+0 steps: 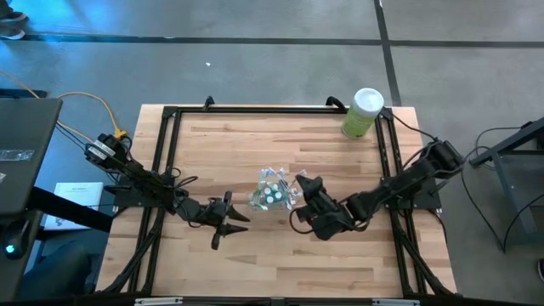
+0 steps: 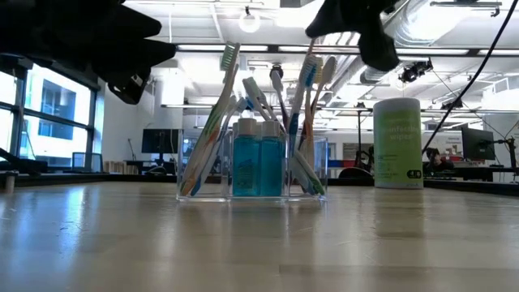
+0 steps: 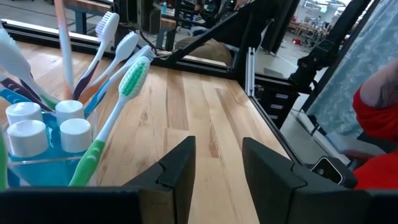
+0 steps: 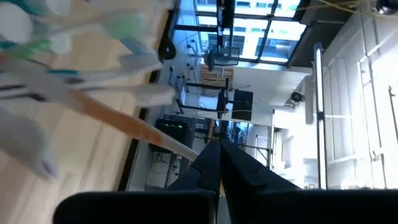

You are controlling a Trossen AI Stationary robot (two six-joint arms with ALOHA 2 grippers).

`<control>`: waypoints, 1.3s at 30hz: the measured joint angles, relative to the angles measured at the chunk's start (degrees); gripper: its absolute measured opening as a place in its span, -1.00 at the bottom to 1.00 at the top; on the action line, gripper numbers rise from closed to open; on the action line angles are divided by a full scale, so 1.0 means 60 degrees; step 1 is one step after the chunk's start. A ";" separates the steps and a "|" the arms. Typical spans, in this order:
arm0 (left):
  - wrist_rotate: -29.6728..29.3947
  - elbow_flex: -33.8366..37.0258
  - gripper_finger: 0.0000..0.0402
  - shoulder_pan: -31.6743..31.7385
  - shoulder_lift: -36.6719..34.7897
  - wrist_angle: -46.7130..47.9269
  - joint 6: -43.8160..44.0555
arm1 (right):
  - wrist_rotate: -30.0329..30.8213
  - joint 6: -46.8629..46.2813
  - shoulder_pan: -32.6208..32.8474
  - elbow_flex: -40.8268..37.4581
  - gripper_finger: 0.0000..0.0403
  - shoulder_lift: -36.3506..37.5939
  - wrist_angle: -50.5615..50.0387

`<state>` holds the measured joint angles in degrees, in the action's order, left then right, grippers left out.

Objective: Pick & Place toothbrushing station
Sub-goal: Put the orange toothbrush into the left side of the transparent organizer

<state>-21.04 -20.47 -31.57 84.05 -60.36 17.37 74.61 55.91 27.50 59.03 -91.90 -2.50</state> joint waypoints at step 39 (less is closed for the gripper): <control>0.0004 0.0000 -0.36 0.0000 0.0004 0.0071 -0.0007 | -0.3214 -0.1555 -0.0238 0.0003 -0.97 -0.1329 0.1627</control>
<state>-21.02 -20.47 -31.57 84.07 -59.94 17.32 55.33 46.58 26.07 59.05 -99.88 7.27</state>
